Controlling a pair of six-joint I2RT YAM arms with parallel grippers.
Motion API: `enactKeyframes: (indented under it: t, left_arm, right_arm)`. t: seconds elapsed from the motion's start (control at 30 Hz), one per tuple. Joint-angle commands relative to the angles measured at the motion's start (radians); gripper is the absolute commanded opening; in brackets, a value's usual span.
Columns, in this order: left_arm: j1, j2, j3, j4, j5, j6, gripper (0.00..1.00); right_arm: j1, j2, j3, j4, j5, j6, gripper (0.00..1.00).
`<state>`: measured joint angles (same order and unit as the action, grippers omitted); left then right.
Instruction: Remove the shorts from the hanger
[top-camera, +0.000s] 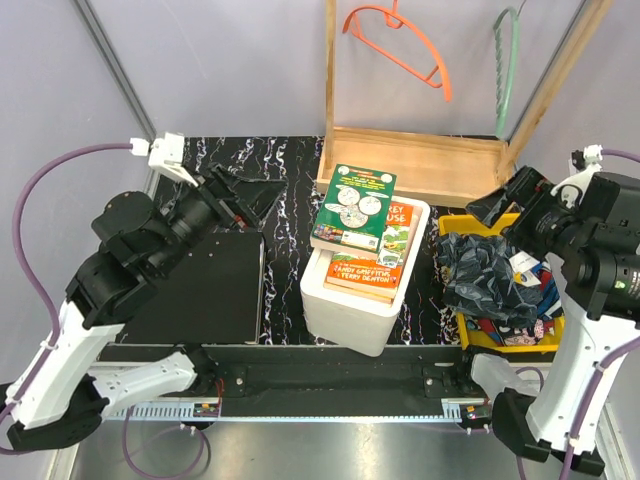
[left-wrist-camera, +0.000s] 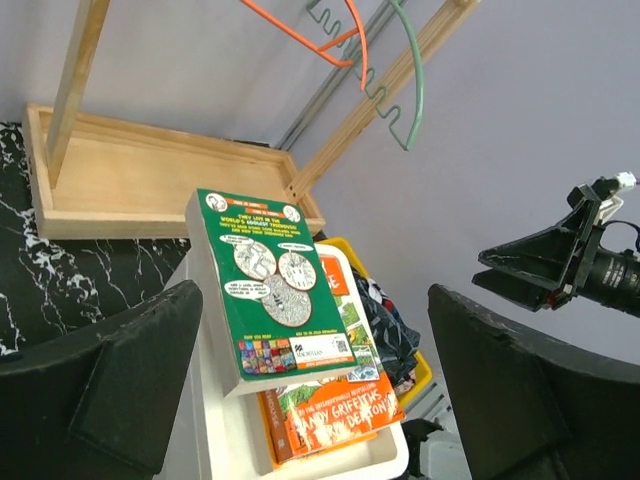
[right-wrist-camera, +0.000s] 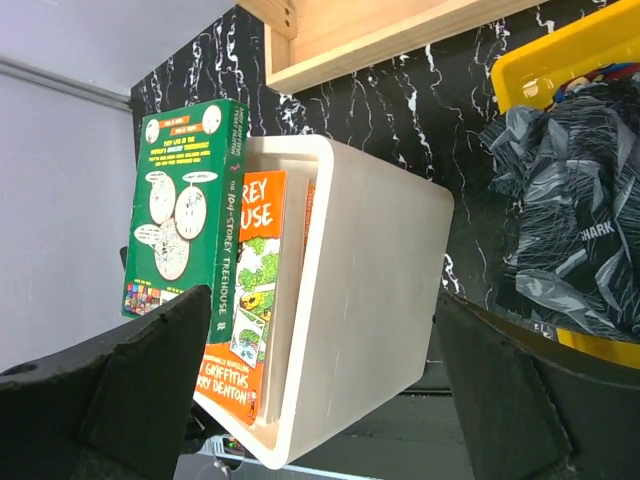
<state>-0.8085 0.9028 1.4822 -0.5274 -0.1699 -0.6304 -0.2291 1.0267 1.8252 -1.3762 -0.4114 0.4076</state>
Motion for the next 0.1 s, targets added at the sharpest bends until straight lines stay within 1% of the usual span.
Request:
enactKeyframes:
  t: [0.0,0.07]
  left_arm:
    - [0.005,-0.045,-0.02,0.058,-0.034,-0.026,0.99]
    - [0.003,-0.061,-0.026,0.056,-0.046,-0.022,0.99]
  right_arm:
    - [0.005,0.018,0.002,-0.011,-0.075,-0.013,1.0]
    - [0.017,0.024,0.012,-0.006,-0.084,-0.016,1.0]
